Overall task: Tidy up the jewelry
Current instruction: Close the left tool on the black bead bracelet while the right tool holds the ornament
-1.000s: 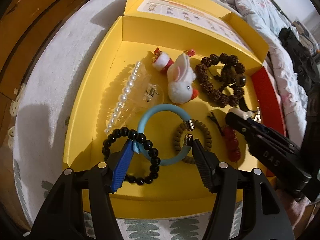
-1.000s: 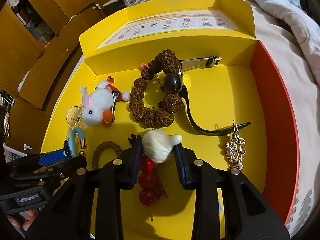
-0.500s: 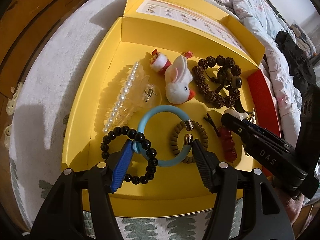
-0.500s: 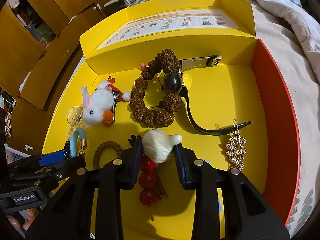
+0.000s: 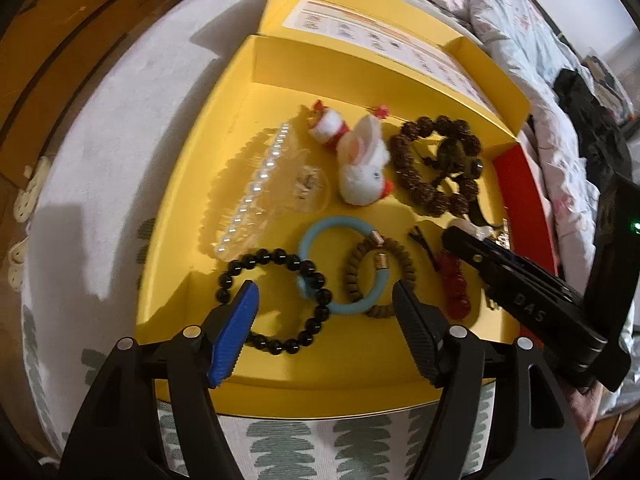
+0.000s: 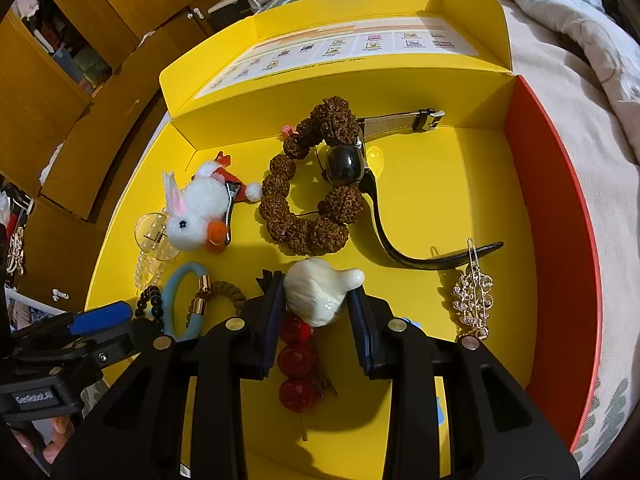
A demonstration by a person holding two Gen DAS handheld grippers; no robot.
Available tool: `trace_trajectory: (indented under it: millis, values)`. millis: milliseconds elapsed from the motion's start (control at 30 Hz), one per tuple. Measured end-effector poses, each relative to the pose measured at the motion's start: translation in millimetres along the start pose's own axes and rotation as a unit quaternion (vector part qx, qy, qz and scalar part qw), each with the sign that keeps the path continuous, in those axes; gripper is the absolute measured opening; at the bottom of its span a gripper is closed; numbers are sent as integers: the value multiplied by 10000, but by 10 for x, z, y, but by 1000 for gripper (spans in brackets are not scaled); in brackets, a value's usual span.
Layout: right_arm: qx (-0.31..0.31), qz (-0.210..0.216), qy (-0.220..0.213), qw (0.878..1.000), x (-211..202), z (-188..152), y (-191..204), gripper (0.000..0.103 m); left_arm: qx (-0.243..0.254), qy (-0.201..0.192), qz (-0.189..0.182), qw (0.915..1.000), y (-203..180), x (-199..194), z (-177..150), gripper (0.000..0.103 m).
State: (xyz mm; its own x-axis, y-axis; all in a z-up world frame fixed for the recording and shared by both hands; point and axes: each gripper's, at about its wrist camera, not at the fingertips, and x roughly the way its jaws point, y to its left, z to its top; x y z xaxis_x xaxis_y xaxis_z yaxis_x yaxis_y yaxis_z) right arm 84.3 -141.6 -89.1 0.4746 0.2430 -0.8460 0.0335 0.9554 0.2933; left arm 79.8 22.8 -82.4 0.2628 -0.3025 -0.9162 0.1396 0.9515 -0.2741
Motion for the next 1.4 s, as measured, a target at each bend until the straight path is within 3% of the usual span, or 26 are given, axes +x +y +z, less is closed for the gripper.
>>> trace_trajectory:
  millis: [133, 333, 533, 1100, 1400]
  values:
    - [-13, -15, 3, 10000, 3, -1, 3, 32, -43, 185, 101, 9998, 31, 99, 5, 39]
    - [-52, -111, -18, 9999, 1, -8, 17, 31, 11, 217, 195, 9996, -31, 158, 5, 22]
    - [-129, -164, -24, 9998, -1, -22, 52, 31, -73, 170, 184, 9997, -33, 138, 5, 16]
    - [1, -63, -96, 9999, -101, 13, -52, 31, -227, -30, -133, 9996, 71, -84, -22, 16]
    - [39, -40, -81, 10000, -73, 18, -66, 31, -229, 446, -113, 9987, 71, 90, -50, 16]
